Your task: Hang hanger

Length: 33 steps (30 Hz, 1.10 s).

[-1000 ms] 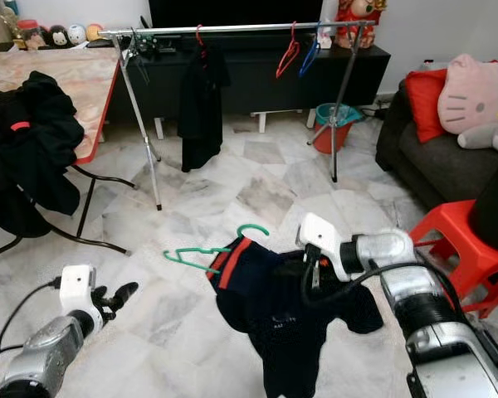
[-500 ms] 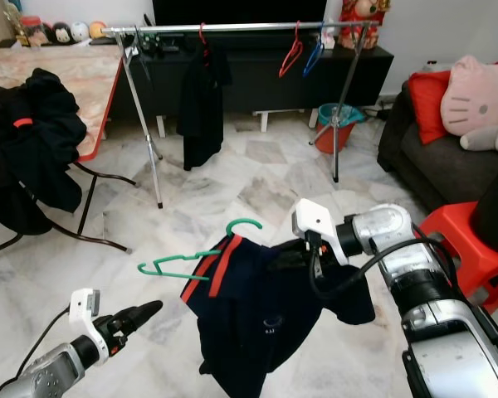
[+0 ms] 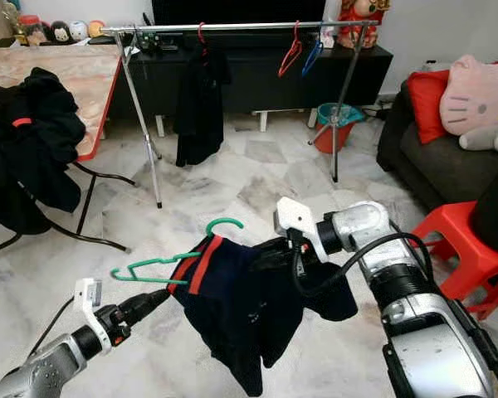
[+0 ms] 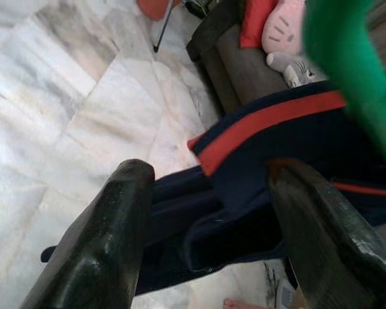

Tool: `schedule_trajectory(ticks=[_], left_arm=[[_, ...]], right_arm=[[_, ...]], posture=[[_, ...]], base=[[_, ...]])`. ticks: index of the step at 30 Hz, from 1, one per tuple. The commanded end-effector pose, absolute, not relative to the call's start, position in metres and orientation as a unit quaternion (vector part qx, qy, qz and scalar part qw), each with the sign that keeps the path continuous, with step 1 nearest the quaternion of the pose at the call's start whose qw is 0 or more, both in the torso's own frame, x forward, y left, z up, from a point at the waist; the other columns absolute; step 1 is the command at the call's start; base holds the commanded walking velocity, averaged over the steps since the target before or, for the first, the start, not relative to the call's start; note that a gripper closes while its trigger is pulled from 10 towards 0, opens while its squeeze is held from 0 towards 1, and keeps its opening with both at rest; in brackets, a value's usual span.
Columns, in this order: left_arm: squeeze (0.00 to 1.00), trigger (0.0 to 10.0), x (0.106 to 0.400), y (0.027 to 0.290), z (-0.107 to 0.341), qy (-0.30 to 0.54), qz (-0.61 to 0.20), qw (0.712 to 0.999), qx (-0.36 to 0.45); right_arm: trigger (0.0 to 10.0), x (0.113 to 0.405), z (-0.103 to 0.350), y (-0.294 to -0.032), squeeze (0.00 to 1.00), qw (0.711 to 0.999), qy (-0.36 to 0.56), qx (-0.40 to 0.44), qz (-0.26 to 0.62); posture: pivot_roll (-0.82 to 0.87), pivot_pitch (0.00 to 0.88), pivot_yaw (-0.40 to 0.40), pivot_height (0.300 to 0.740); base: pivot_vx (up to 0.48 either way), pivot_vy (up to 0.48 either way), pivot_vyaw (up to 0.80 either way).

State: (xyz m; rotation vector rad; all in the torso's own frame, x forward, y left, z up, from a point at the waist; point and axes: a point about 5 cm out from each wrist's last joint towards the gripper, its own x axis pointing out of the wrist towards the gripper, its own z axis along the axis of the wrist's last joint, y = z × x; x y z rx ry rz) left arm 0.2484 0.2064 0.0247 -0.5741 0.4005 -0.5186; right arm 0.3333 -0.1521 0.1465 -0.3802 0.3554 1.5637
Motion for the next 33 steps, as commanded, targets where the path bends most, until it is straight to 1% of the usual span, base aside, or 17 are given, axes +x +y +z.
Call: schedule_trajectory(ticks=[1,10,16,18,22,24,28,33], left_arm=[[0.0,10.0,0.249,0.208,0.028,0.191,-0.249,0.913,-0.261],[0.0,10.0,0.254,0.208,0.03,0.183,-0.256,0.916,-0.249],[0.0,10.0,0.257,0.211,0.025,0.18,-0.217,0.921,-0.267],[0.0,10.0,0.257,0.211,0.024,0.178,-0.216,0.921,-0.272],[0.0,10.0,0.254,0.211,0.021,0.179,-0.215,0.912,-0.299],[0.0,10.0,0.252,0.211,0.019,0.174,-0.219,0.902,-0.33],[0.0,10.0,0.251,0.212,0.016,0.175,-0.214,0.898,-0.341],[0.0,10.0,0.248,0.212,0.011,0.171,-0.209,0.886,-0.378]], right_arm=[[0.0,0.337,0.157,-0.148,0.0,0.67,0.141,-0.182,0.706],[0.0,0.339,0.167,-0.138,0.0,0.655,0.122,-0.18,0.724],[0.0,0.343,0.176,-0.135,0.0,0.662,0.105,-0.173,0.722],[0.0,0.343,0.176,-0.135,0.0,0.662,0.105,-0.172,0.722],[0.0,0.344,0.177,-0.136,0.0,0.671,0.1,-0.167,0.716],[0.0,0.345,0.18,-0.134,0.0,0.673,0.092,-0.161,0.716],[0.0,0.346,0.182,-0.132,0.0,0.675,0.088,-0.16,0.715],[0.0,0.349,0.188,-0.127,0.0,0.678,0.073,-0.154,0.715]], posture=[[0.16,0.0,-0.069,0.732],[0.16,0.0,-0.079,0.732],[0.16,0.0,-0.084,0.732],[0.16,0.0,-0.085,0.732],[0.16,0.0,-0.084,0.732],[0.16,0.0,-0.084,0.732],[0.16,0.0,-0.086,0.732],[0.15,0.0,-0.089,0.732]], base=[[0.0,0.0,0.0],[0.0,0.0,0.0],[0.0,0.0,0.0],[0.0,0.0,0.0],[0.0,0.0,0.0],[0.0,0.0,0.0],[0.0,0.0,0.0],[0.0,0.0,0.0]])
